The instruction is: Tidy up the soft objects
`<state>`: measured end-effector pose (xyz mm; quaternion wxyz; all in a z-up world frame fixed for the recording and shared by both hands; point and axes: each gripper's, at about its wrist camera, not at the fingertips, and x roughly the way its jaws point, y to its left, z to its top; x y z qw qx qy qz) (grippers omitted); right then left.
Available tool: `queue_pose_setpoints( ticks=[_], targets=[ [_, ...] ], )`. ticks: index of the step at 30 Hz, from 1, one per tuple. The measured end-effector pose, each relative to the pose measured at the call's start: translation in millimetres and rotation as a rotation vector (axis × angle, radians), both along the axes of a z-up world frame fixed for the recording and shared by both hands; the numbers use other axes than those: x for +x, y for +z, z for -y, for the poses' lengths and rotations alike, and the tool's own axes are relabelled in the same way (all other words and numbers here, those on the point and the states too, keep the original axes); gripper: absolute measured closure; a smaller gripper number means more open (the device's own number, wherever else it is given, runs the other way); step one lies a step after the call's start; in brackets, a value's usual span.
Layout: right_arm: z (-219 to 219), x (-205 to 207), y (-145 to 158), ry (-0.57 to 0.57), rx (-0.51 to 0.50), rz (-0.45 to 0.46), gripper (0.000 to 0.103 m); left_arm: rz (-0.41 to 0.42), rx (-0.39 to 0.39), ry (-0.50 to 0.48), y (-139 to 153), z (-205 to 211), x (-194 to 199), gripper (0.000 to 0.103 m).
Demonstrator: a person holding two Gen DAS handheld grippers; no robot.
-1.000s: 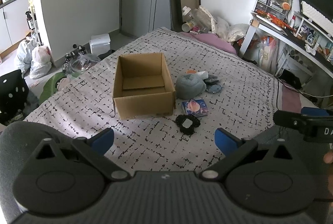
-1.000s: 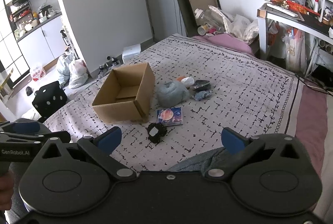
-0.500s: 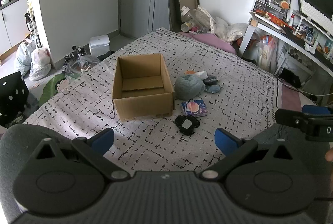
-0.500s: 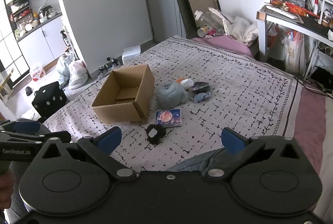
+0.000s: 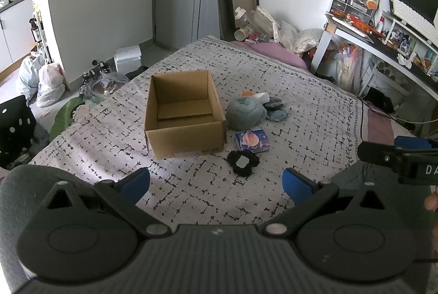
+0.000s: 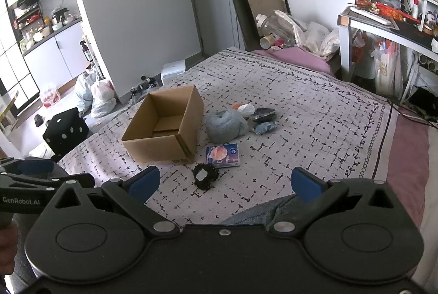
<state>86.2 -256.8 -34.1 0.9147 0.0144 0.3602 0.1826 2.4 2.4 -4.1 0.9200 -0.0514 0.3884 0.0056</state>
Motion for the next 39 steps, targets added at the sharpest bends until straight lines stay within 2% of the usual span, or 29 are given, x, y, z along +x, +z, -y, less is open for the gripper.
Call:
queue_pose_setpoints(
  ticks=[14, 25, 30, 39],
  targets=[
    [0, 1, -4, -0.01, 0.005, 0.0, 0.0, -0.004, 0.008, -0.006, 0, -2, 0, 0.001],
    [5, 10, -12, -0.022, 0.019, -0.022, 0.0, -0.006, -0.005, -0.021, -5, 3, 16, 0.001],
    [12, 23, -18, -0.035, 0.065, -0.049, 0.0, -0.001, -0.019, -0.035, -14, 8, 31, 0.001],
    [18, 51, -36, -0.075, 0.095, -0.096, 0.0, -0.046, -0.063, -0.05, -41, 12, 59, 0.003]
  ],
)
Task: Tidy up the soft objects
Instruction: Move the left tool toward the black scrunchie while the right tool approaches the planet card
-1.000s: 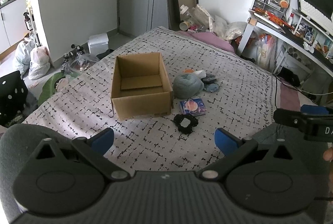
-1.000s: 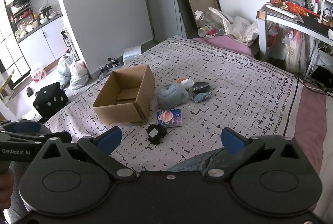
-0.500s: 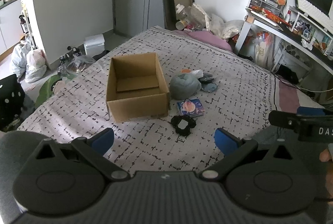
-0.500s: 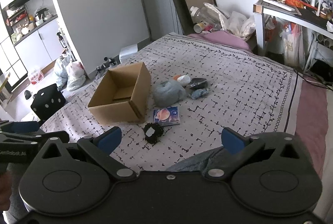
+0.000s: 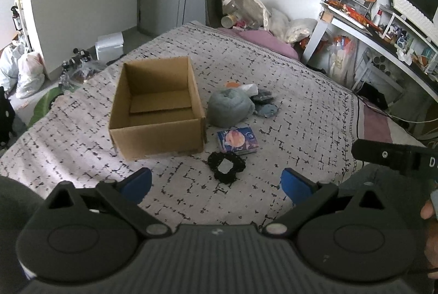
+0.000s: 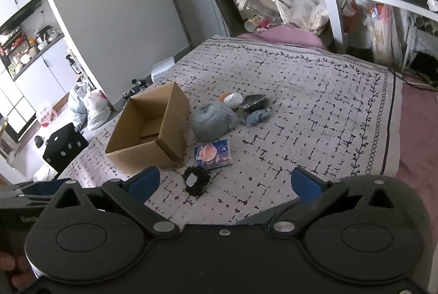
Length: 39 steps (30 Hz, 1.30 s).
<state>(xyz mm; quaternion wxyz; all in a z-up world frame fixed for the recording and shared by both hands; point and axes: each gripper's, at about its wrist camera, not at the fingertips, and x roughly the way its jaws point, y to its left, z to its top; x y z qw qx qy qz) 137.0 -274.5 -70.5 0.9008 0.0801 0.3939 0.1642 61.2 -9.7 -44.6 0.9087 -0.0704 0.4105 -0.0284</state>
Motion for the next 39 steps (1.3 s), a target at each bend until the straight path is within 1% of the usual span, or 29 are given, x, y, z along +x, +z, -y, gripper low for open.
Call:
queue_pose_setpoints(
  ticks=[6, 11, 16, 18, 22, 30, 32, 33, 35, 38, 39],
  targets=[
    [-1, 17, -9, -0.003, 0.026, -0.027, 0.0, -0.012, -0.034, -0.003, -13, 2, 20, 0.003],
    [0, 30, -14, 0.003, 0.028, -0.044, 0.0, -0.037, -0.086, -0.004, -26, 3, 40, 0.003],
    [4, 45, -20, -0.007, 0.054, -0.051, 0.0, -0.051, -0.071, 0.013, -39, 8, 57, 0.003],
    [3, 53, -24, -0.012, 0.053, -0.061, 0.0, -0.071, -0.082, 0.023, -45, 8, 63, 0.003],
    [-1, 67, -34, -0.012, 0.064, -0.074, 0.0, -0.109, -0.07, 0.047, -60, 9, 74, 0.003],
    [-19, 90, -61, 0.039, 0.117, -0.148, 0.0, -0.166, -0.083, 0.07, -85, 11, 95, 0.003],
    [-22, 97, -69, 0.039, 0.138, -0.177, 0.001, -0.173, -0.067, 0.075, -91, 12, 100, 0.003],
    [-23, 101, -73, 0.034, 0.147, -0.19, 0.001, -0.174, -0.058, 0.074, -94, 14, 102, 0.004],
    [-25, 107, -80, 0.027, 0.167, -0.211, 0.002, -0.177, -0.061, 0.061, -99, 16, 107, 0.008],
    [-25, 117, -91, 0.012, 0.204, -0.251, 0.007, -0.18, -0.064, 0.055, -108, 19, 114, 0.014],
    [-25, 120, -95, 0.004, 0.211, -0.264, 0.009, -0.183, -0.063, 0.05, -110, 20, 116, 0.017]
  ],
)
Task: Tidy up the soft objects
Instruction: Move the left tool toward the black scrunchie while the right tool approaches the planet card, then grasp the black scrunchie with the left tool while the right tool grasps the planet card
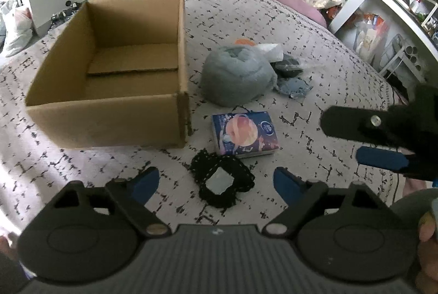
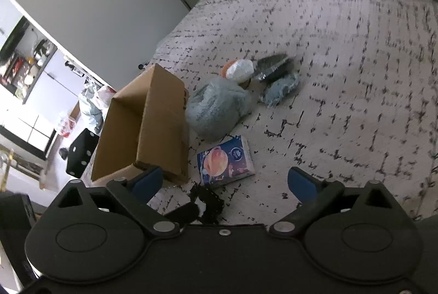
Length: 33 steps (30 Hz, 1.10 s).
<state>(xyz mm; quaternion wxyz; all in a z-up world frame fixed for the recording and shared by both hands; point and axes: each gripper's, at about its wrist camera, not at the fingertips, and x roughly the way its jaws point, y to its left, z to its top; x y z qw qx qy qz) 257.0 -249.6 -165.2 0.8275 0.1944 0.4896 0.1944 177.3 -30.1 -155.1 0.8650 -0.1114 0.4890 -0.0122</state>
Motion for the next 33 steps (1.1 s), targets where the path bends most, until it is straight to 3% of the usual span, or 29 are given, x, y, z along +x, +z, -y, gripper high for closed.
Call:
queue_pose_setpoints(
  ticks=[4, 13, 21, 33],
  targets=[
    [-4, 9, -11, -0.007, 0.0, -0.033, 0.011, -0.047, -0.028, -0.018, -16, 4, 10, 0.032],
    [-20, 32, -39, 0.016, -0.021, -0.109, 0.021, -0.097, -0.078, 0.064, -43, -6, 24, 0.057],
    [-42, 47, -62, 0.05, -0.077, -0.161, 0.03, -0.083, -0.097, 0.136, -43, -13, 26, 0.065],
    [-62, 52, -67, 0.067, -0.137, -0.106, 0.033, -0.047, -0.13, 0.163, -46, -25, 21, 0.066]
  ],
)
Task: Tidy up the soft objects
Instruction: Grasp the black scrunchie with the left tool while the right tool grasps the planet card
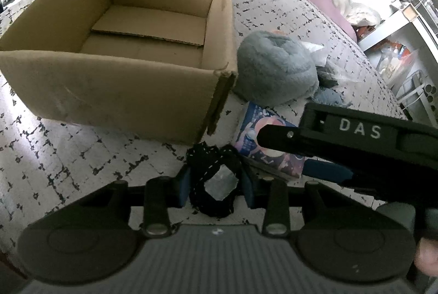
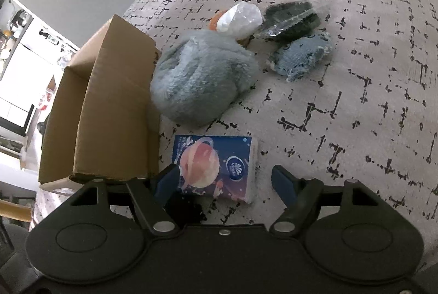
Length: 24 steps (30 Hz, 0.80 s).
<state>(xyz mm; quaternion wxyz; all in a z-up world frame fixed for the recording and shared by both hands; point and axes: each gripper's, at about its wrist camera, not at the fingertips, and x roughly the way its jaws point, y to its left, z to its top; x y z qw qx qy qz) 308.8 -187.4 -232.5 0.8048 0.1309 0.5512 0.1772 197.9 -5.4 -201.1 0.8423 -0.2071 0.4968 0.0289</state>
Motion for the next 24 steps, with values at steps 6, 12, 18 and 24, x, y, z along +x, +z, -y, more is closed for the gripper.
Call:
queue_pose_setpoints(
  ticks=[6, 12, 18, 24],
  targets=[
    [-3, -1, -1, 0.012, -0.001, 0.021, 0.067, 0.011, 0.008, 0.01, 3, -2, -5, 0.066],
    [4, -15, 13, 0.007, 0.035, 0.074, 0.083, 0.05, 0.019, 0.017, 15, -8, -14, 0.066],
    [17, -36, 35, -0.04, 0.04, 0.143, 0.087, 0.093, 0.03, -0.007, 32, -10, -24, 0.067],
    [28, -54, 59, -0.093, 0.042, 0.207, 0.087, 0.135, 0.046, -0.066, 55, -5, -29, 0.067]
  ],
)
